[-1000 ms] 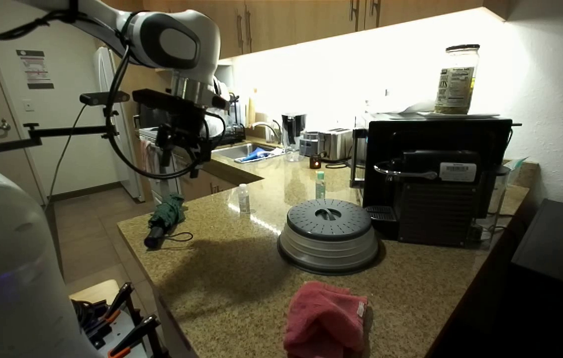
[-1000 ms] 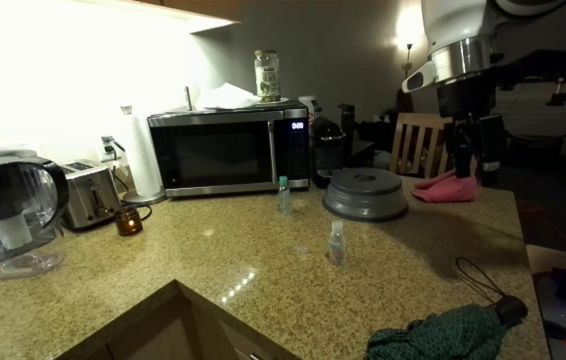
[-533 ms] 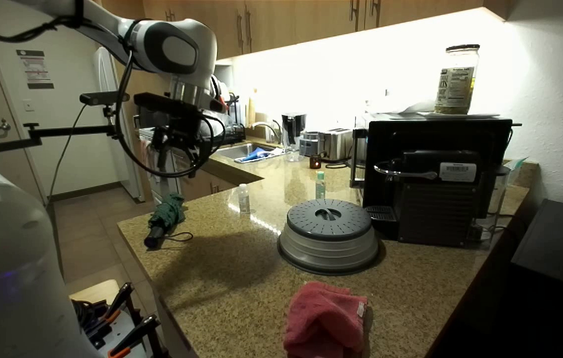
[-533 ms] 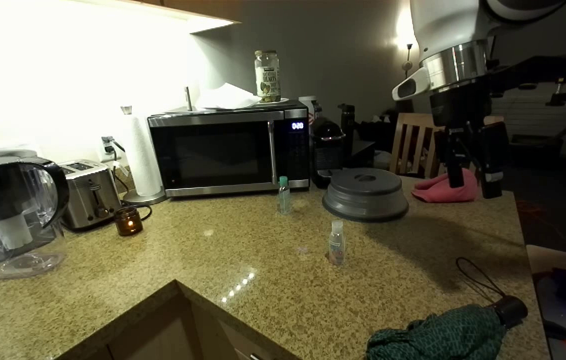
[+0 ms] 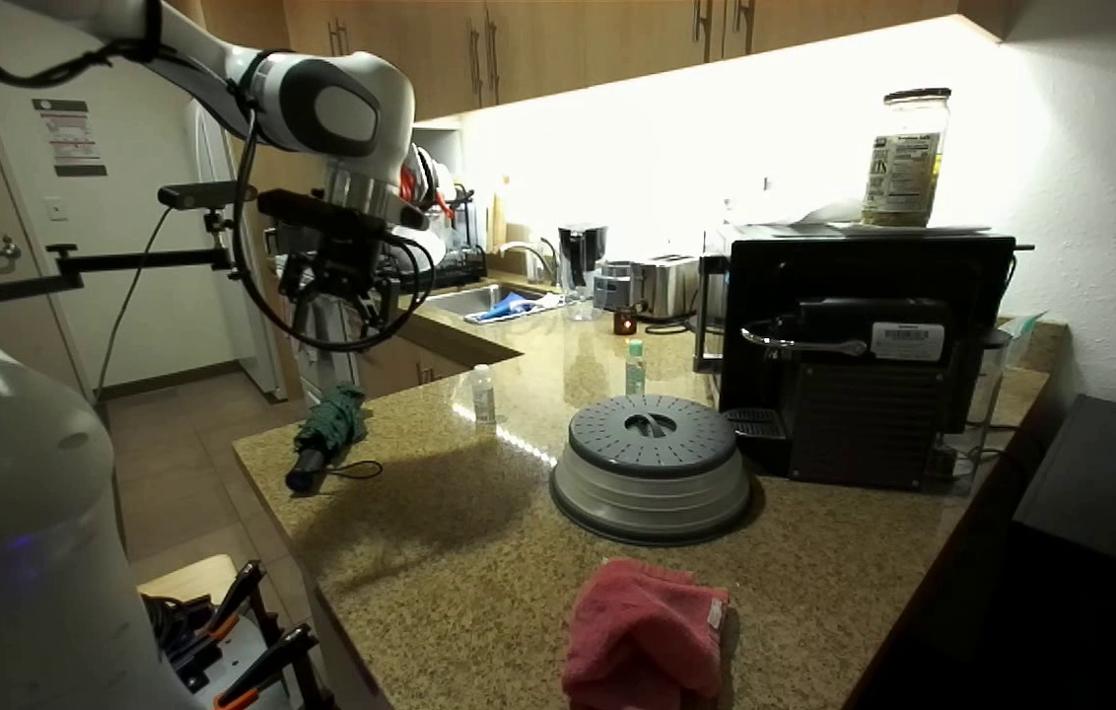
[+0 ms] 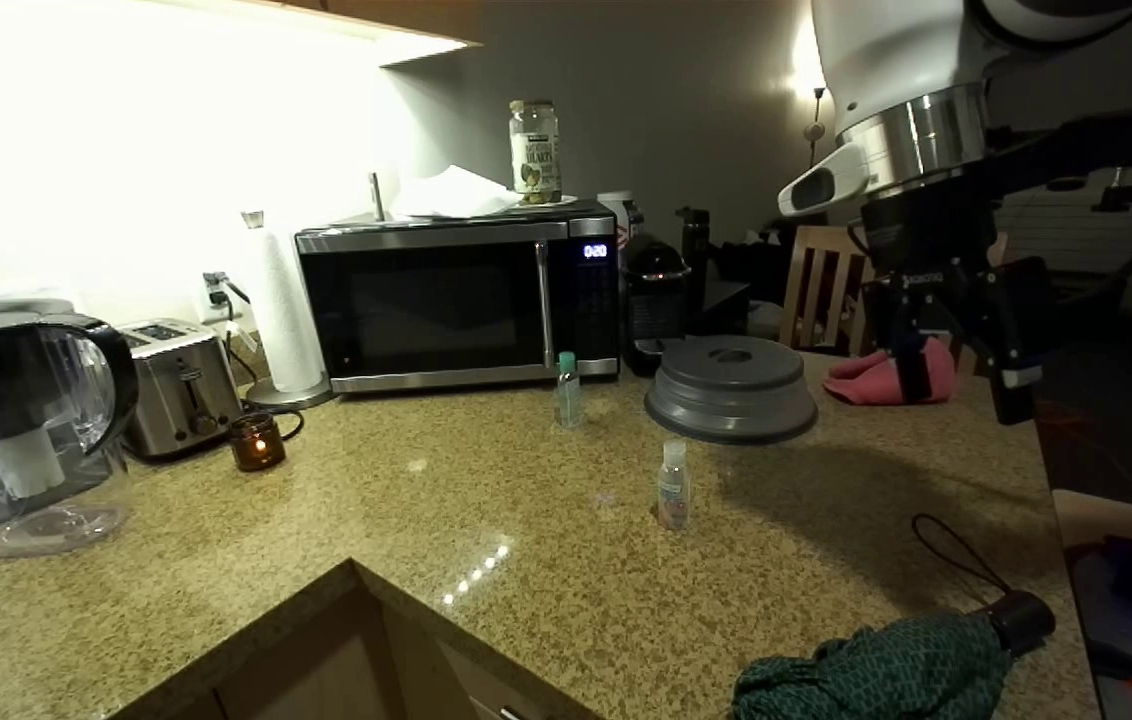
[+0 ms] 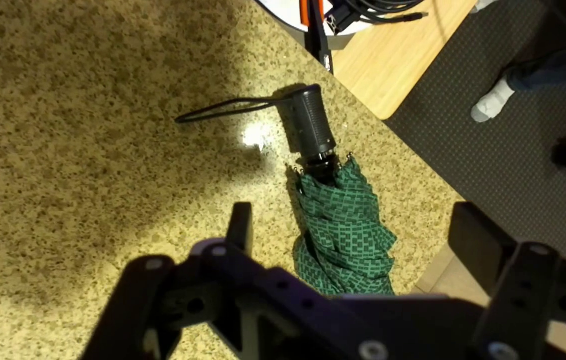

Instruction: Move the umbrella farther from you

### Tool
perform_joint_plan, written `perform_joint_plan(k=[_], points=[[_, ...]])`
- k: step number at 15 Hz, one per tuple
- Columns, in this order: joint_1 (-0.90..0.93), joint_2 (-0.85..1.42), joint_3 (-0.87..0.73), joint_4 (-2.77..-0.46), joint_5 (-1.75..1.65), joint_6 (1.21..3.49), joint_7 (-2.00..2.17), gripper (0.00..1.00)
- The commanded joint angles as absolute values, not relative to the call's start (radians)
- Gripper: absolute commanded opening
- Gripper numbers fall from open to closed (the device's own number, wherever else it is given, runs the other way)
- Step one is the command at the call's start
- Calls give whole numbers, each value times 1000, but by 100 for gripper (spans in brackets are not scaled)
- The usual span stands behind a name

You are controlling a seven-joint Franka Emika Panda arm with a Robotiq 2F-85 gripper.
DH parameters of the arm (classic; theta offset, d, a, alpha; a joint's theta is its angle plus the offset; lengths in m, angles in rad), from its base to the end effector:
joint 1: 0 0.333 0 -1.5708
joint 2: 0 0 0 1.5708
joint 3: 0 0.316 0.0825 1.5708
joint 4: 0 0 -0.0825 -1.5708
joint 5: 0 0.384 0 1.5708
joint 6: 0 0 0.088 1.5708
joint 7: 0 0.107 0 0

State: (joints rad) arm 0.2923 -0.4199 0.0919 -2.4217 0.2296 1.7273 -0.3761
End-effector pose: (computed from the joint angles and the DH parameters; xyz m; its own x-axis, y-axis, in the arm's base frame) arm 0.3505 0.1654 0.4436 0.7467 0.6365 -0.1931 0.5869 -0.7671 -0.2591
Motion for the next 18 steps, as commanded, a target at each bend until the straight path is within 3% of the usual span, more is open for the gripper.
perform_joint_plan(k=[1, 14, 18], points=[[302, -412, 116, -2425, 266, 1779, -399, 100], [314, -109, 252, -2310, 242, 2049, -200, 100], [328, -38, 298, -2229, 273, 2027, -117, 100]])
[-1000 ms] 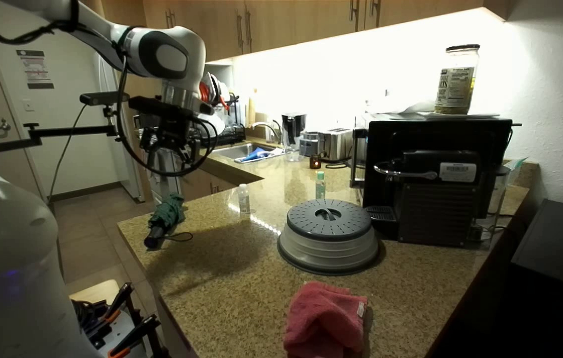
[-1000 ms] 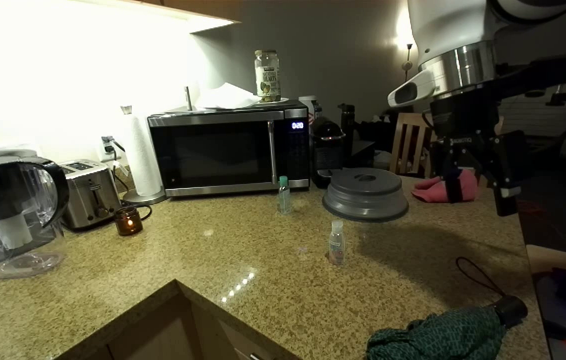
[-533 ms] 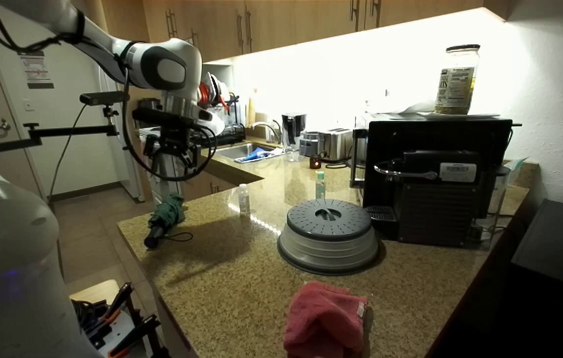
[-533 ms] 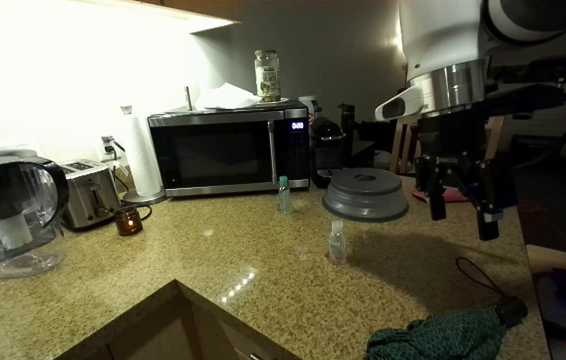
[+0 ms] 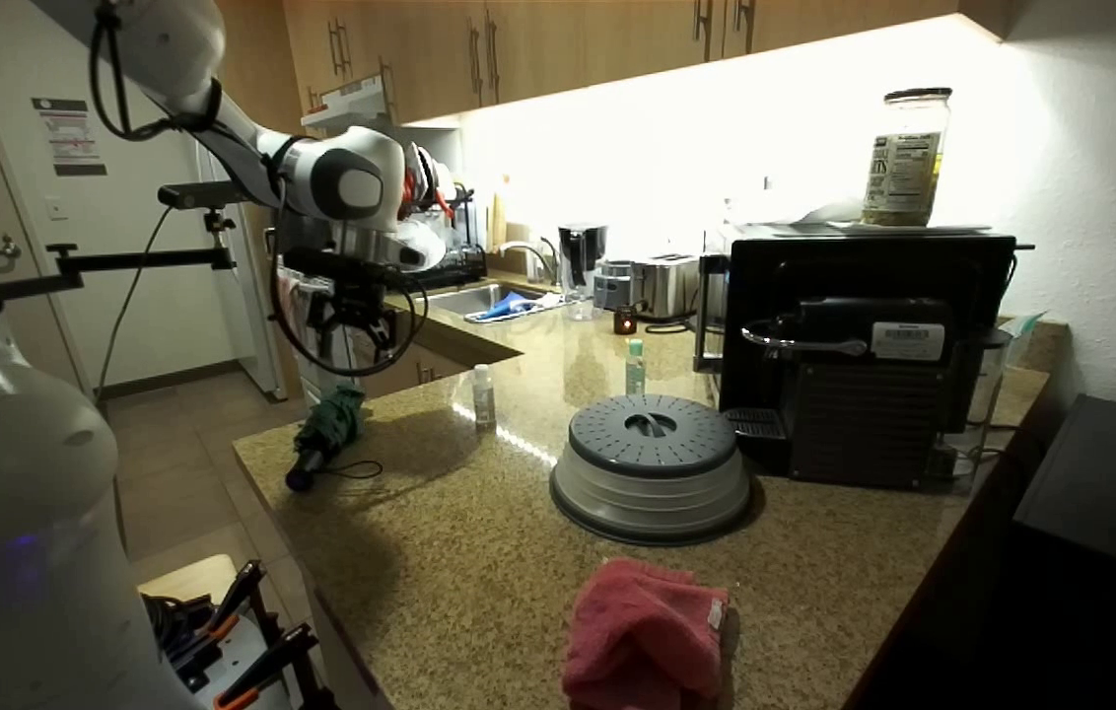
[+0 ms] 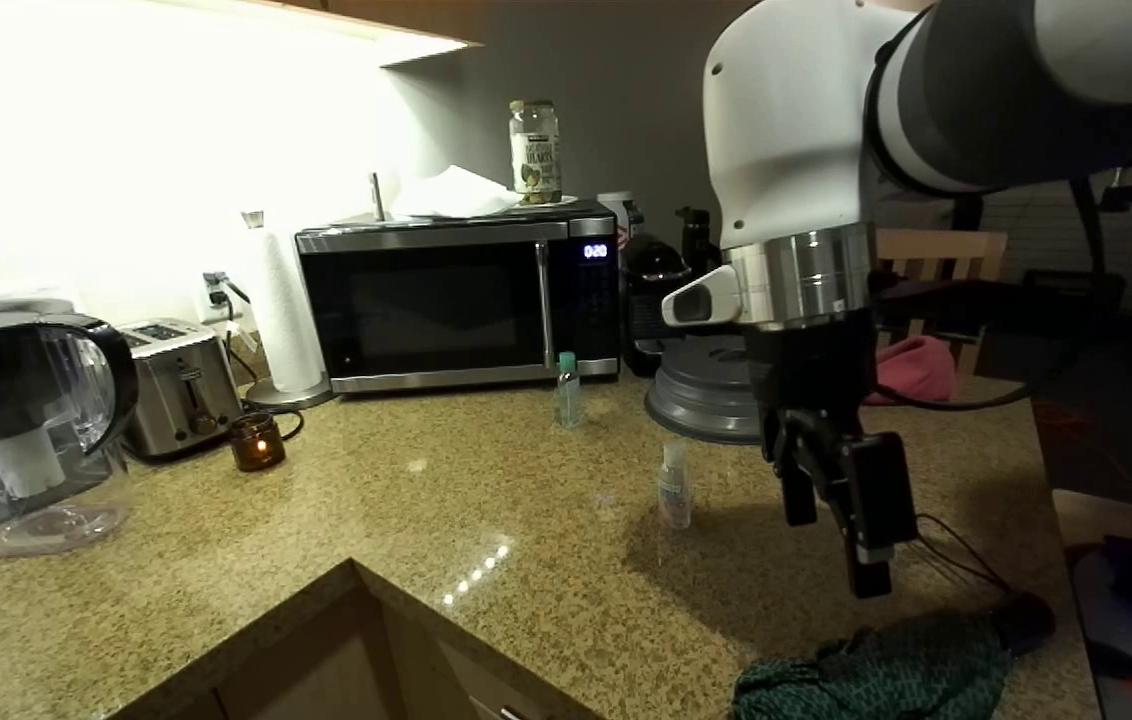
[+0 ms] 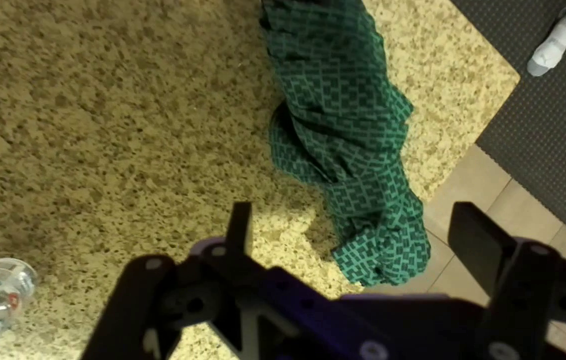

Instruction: Move the umbrella farther from you

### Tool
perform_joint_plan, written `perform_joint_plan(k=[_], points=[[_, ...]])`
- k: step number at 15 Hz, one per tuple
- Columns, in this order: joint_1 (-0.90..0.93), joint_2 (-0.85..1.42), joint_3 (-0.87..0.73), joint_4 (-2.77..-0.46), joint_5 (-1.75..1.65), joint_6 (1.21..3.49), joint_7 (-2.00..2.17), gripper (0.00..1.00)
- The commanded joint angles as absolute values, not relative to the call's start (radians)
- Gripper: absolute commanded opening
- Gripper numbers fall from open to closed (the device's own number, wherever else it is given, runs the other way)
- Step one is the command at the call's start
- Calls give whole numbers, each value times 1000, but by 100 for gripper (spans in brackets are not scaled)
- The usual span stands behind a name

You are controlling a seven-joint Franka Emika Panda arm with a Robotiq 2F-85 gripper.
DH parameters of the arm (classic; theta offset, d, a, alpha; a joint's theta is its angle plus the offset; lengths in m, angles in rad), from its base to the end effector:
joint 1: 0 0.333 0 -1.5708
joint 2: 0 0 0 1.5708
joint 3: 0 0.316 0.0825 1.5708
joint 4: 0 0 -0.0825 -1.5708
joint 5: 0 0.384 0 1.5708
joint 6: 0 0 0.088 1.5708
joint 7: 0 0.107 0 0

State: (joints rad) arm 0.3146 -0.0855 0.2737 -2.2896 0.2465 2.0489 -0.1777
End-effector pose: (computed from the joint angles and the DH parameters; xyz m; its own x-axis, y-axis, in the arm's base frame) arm 0.3959 0.2807 0.3743 0.7915 0.5965 -0.1329 0.5679 -0.7983 -0.2005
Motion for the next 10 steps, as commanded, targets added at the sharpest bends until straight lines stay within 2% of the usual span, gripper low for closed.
perform_joint_plan(k=[1, 10], points=[[333, -30, 305, -2213, 277, 2014, -107, 100], [333, -26, 322, -2193, 253, 1997, -85, 100]])
